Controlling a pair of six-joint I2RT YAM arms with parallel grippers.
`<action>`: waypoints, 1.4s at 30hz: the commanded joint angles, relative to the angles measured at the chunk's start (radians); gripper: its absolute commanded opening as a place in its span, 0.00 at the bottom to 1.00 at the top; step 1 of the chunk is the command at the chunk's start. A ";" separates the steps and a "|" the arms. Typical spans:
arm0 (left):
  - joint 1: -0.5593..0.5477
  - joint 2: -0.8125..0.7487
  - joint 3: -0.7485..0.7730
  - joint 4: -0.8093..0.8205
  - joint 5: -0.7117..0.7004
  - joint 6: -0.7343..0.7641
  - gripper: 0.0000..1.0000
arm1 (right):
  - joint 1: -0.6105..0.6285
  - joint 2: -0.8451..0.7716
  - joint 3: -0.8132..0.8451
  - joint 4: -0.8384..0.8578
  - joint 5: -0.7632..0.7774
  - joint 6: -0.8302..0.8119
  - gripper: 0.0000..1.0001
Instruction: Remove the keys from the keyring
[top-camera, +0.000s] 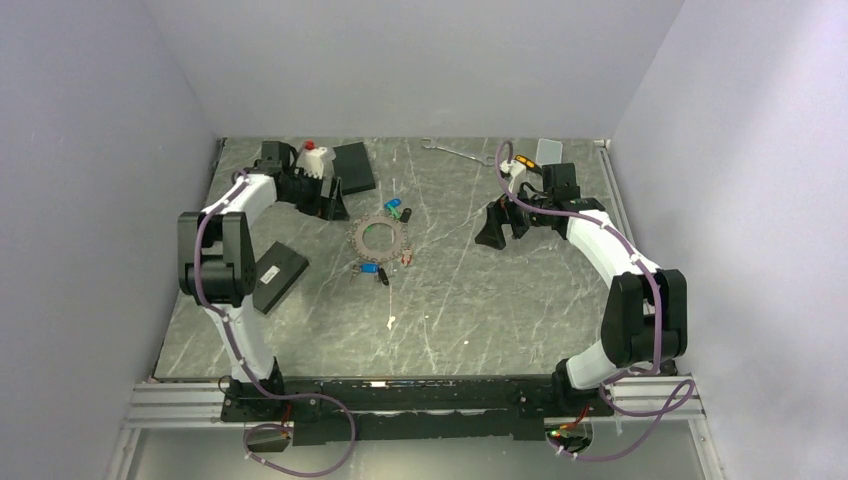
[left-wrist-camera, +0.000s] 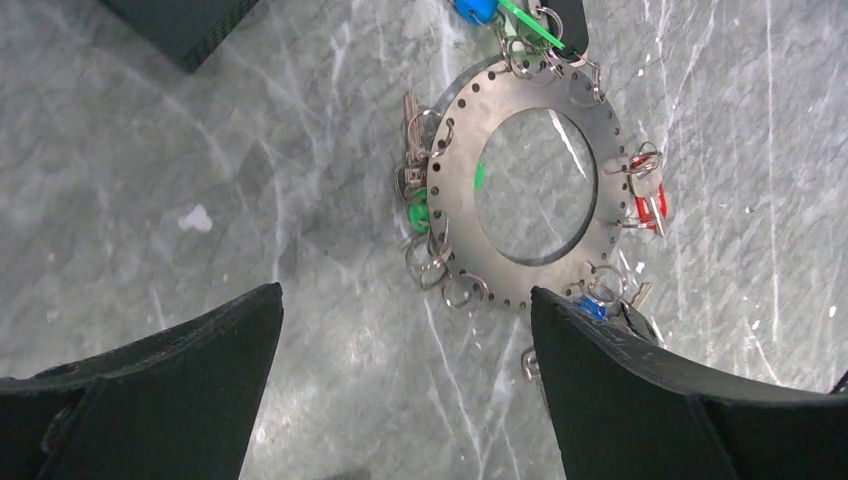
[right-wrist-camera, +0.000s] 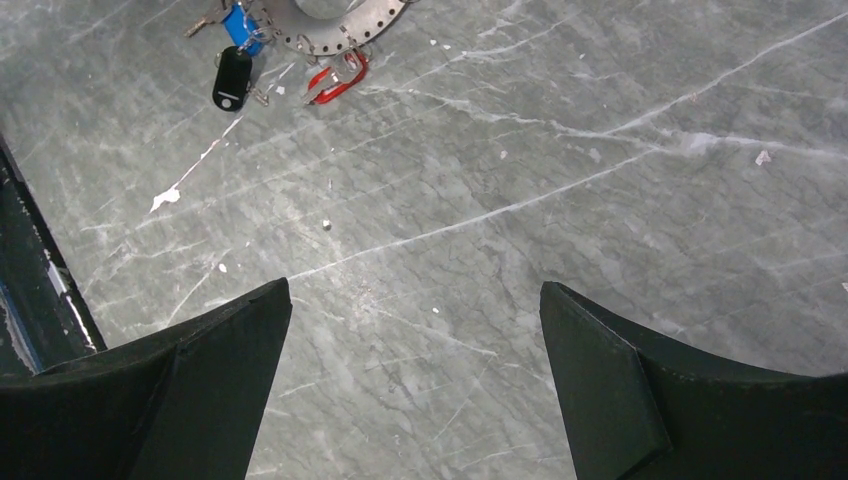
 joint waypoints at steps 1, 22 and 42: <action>-0.046 0.076 0.086 -0.009 0.018 0.064 0.96 | -0.002 0.003 0.033 0.008 -0.037 -0.015 1.00; -0.163 0.091 0.035 -0.113 -0.009 0.131 0.51 | -0.002 0.004 0.021 0.032 -0.065 0.014 1.00; -0.220 -0.124 -0.042 -0.133 -0.048 -0.034 0.17 | 0.113 -0.051 -0.110 0.269 0.030 0.145 1.00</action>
